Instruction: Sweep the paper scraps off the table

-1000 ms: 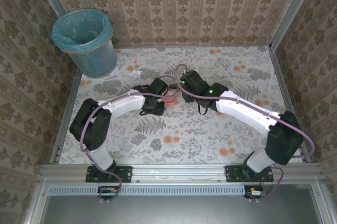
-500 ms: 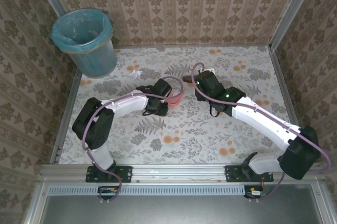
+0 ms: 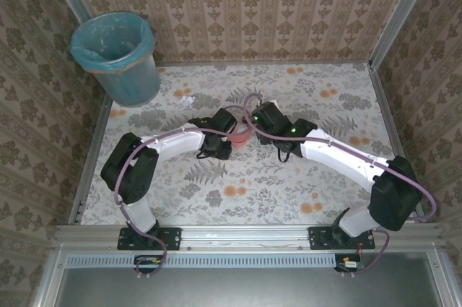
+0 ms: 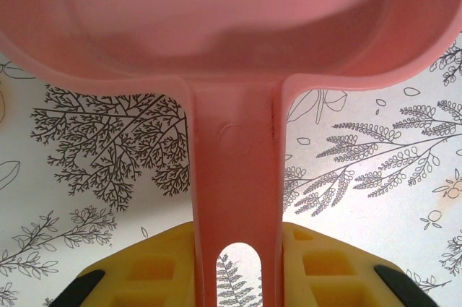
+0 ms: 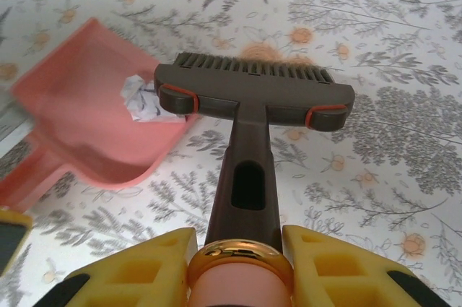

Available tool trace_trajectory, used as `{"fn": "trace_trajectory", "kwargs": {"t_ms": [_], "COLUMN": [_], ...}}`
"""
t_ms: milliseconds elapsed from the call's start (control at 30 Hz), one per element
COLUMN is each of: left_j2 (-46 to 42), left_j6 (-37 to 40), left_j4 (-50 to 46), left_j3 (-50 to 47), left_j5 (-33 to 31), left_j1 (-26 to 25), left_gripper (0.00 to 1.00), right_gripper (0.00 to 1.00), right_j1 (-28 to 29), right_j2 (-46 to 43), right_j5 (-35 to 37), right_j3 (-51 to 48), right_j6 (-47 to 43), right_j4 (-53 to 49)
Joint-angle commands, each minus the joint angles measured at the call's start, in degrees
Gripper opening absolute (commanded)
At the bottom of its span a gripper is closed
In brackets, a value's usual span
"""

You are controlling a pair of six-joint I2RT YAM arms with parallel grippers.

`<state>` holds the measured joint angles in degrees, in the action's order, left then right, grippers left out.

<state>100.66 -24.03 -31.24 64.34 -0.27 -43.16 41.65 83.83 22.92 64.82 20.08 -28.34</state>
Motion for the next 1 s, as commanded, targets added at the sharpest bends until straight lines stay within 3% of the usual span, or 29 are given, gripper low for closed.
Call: {"fn": "trace_trajectory", "kwargs": {"t_ms": [0,300,600,800,967], "left_j2": [1.64,0.3,-0.72,-2.38,-3.62], "left_j6": [0.32,1.52,3.41,4.29,4.69], "left_j4": [-2.09,-0.25,3.79,6.3,7.32], "left_j3": [0.73,0.11,-1.09,-2.75,-3.3], "left_j5": [0.81,-2.0,-4.6,-5.63,-5.89], "left_j1": [-0.52,-1.92,-4.35,-4.81,-5.08], "left_gripper": [0.0,0.0,0.0,0.0,0.0], "right_gripper": [0.0,0.0,0.0,0.0,0.0], "right_j1": [2.75,5.03,4.76,3.83,1.36], "right_j2": [-3.7,-13.27,-22.9,-35.54,-43.92], "right_j5": [-2.62,1.53,11.92,19.35,21.79], "right_j3": [-2.39,-9.37,-24.45,-40.54,-46.43], "right_j6": [-3.36,-2.74,-1.23,0.42,4.91], "right_j4": [1.32,2.84,18.22,33.77,34.56]}}
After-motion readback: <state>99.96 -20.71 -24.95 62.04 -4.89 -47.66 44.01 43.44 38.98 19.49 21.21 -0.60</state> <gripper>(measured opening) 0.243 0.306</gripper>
